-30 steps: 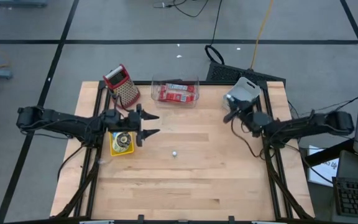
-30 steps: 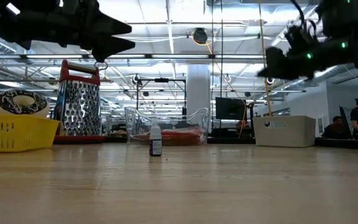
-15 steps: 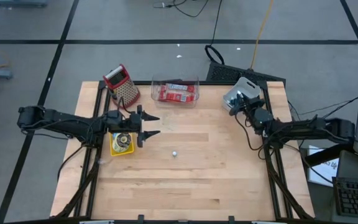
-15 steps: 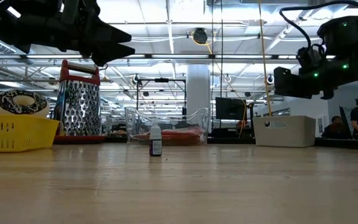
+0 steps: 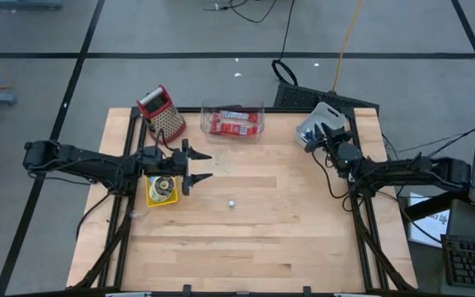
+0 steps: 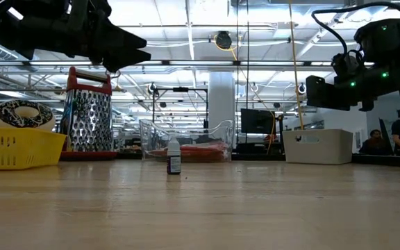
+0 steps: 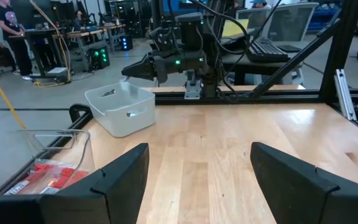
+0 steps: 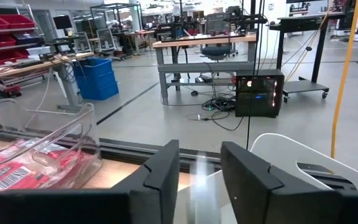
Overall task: Pick & Place Food Item
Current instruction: Put the green food coloring bottle into the white bin, then put the black food coloring bottle into the white bin
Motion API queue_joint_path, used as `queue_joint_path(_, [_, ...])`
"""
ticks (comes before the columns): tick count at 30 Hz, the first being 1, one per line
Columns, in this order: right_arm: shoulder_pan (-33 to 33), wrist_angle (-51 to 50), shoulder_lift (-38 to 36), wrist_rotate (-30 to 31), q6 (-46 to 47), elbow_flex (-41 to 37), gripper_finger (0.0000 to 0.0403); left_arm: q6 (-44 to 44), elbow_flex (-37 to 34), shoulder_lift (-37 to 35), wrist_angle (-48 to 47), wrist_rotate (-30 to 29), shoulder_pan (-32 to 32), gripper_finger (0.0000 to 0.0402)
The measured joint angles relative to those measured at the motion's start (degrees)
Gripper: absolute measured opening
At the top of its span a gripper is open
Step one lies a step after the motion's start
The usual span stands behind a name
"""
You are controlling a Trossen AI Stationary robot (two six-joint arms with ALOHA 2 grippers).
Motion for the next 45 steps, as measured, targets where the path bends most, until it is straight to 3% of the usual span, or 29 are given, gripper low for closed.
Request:
queue_joint_path(9, [0.02,1.17,0.02,-0.02,-0.04,-0.04,0.0178,-0.42,0.0,0.02,0.56,0.0,0.0,0.0274])
queue_joint_path(12, [0.02,6.1,0.02,-3.45,-1.47,-0.04,0.019,-0.56,0.0,0.02,0.79,0.0,0.0,0.0274])
queue_joint_path(20, [0.11,23.74,0.0,-31.8,-3.67,0.01,0.0188,-3.27,0.0,0.04,0.79,0.0,0.0,0.0274])
queue_joint_path(25, [0.24,23.87,0.37,-49.58,1.61,1.64,0.019,-5.97,0.0,0.04,0.65,0.0,0.0,0.0273])
queue_joint_path(27, [1.27,24.22,0.91,-53.55,3.68,2.45,0.0189,-6.5,0.0,0.04,0.03,0.04,-0.05,0.0274])
queue_joint_path(35, [6.98,24.11,1.64,-53.68,3.04,3.08,0.0185,-7.25,0.13,4.02,-2.0,-2.23,-8.44,0.0273])
queue_joint_path(41, [10.59,23.7,1.64,-53.71,2.38,3.15,0.0185,-4.27,0.86,14.17,-0.64,-10.89,-16.99,0.0273])
queue_joint_path(45, [13.26,23.5,1.64,-53.72,0.85,3.17,0.0181,-7.67,0.9,22.02,1.99,-14.18,-20.28,0.0273])
